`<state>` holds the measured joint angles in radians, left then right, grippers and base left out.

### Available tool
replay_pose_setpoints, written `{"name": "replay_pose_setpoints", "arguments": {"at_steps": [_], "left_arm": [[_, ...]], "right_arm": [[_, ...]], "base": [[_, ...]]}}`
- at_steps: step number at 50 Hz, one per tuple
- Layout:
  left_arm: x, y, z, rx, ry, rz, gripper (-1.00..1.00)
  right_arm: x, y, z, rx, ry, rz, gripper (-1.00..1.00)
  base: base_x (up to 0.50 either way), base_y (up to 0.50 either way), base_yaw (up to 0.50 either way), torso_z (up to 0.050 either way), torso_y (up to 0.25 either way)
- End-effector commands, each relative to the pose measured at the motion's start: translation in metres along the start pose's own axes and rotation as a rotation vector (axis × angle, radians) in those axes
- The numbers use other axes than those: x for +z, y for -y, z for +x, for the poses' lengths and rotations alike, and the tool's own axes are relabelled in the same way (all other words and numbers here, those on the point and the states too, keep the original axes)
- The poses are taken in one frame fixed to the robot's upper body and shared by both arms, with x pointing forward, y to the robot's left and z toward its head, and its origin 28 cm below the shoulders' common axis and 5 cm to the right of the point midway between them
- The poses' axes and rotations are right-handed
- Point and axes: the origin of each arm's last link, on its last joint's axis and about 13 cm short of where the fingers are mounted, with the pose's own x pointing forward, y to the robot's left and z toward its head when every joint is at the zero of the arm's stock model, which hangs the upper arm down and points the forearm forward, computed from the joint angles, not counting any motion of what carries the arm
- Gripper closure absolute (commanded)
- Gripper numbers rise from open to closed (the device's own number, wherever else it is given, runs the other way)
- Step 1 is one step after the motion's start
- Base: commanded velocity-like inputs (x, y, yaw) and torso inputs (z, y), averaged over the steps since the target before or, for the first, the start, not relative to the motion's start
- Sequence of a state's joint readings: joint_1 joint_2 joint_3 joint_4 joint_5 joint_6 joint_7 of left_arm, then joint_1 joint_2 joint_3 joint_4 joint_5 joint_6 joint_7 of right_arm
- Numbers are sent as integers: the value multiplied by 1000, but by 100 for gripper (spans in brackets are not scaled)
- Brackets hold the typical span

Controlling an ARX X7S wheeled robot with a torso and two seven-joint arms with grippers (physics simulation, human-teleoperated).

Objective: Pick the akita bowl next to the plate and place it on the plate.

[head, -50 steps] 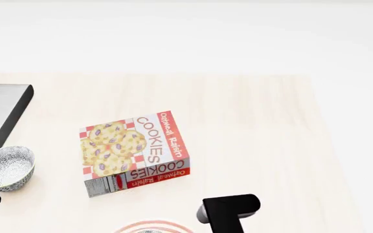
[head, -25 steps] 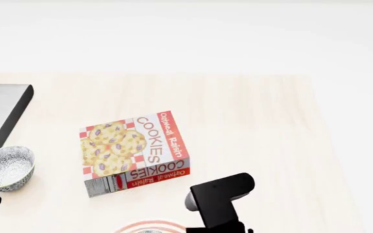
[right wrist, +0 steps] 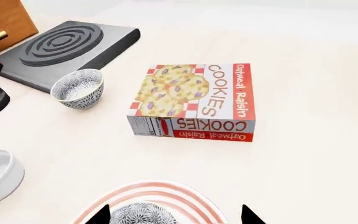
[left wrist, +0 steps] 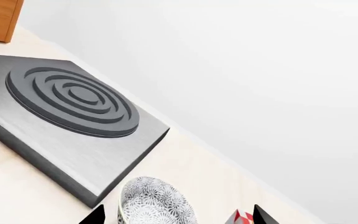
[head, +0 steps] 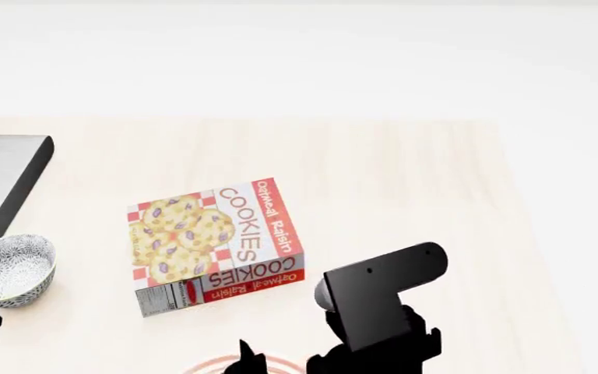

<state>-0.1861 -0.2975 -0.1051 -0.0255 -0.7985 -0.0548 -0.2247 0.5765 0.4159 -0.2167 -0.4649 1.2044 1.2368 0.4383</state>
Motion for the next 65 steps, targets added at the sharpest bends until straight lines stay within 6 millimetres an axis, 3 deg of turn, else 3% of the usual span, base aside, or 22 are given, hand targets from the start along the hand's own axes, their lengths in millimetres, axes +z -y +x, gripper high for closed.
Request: {"name": "replay_pose_setpoints", "arguments": {"at_steps": [1,23,39,62,65], "left_arm": [[1,1,2,-1,0,1,-100],[2,2,2,-4,5,13,-100],[-6,-3,3,-5,5,12,-100],[1,3,1,-11,8,23,-100],[2,3,1,-11,8,23,-100]], "right_arm": [[-2,-6,-11,-89,96,-52,-100],[-33,0,-18,-308,207,-103,-100],[-63,14,-9,-525,206,-177,-100],[-64,27,-18,-781,354,-299,-100],[-60,24,-21,-755,382,-282,-100]], "base": [[0,0,0,0,0],[0,0,0,0,0],[0,0,0,0,0],[0,0,0,0,0],[0,0,0,0,0]]}}
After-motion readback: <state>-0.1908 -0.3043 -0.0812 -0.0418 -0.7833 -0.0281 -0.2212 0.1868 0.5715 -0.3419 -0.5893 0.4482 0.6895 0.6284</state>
